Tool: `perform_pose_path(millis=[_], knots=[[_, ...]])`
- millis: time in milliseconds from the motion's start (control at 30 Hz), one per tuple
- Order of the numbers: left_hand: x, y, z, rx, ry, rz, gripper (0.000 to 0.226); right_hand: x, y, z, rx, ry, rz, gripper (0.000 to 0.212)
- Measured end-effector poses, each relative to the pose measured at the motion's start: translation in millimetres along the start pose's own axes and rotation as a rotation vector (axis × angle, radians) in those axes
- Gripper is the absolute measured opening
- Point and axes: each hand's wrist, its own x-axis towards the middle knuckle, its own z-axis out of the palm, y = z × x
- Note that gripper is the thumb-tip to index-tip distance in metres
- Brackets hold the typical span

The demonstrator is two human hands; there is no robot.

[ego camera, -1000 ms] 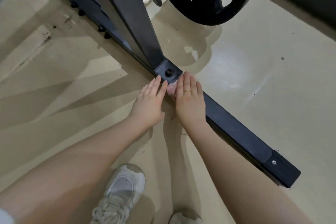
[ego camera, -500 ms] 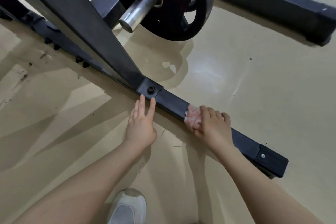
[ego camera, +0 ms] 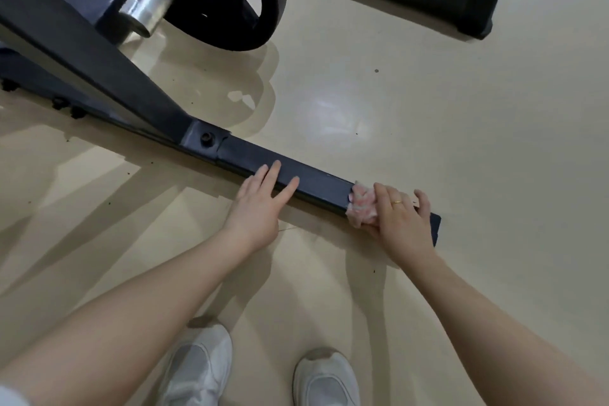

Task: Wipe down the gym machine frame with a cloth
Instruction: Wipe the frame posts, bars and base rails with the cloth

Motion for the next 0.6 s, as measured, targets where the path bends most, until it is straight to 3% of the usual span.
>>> perform_pose_path(millis=[100, 167, 267, 433, 600], knots=[[-0.5, 5.2, -0.3, 0.006, -0.024, -0.023, 0.079, 9.0, -25.1, 6.7, -0.018, 0.050, 0.035, 0.054], [0.0, 4.8, -3.4, 0.011, -0.036, -0.025, 0.079, 16.2, -39.7, 9.3, 0.006, 0.060, -0.106, 0.046], [0.7, 5.2, -5.4, -0.020, -0.037, -0.027, 0.079, 16.3, -21.3, 9.1, 0.027, 0.063, -0.295, 0.053], [0.5, 1.6, -6.3, -0.089, -0.051, -0.034, 0.079, -11.6, -24.4, 3.9, 0.049, 0.000, -0.131, 0.051], [-9.0, -9.2, -14.2, -0.146, -0.005, -0.029, 0.074, 23.5, -94.8, -8.7, 0.247, -0.022, -0.474, 0.048]])
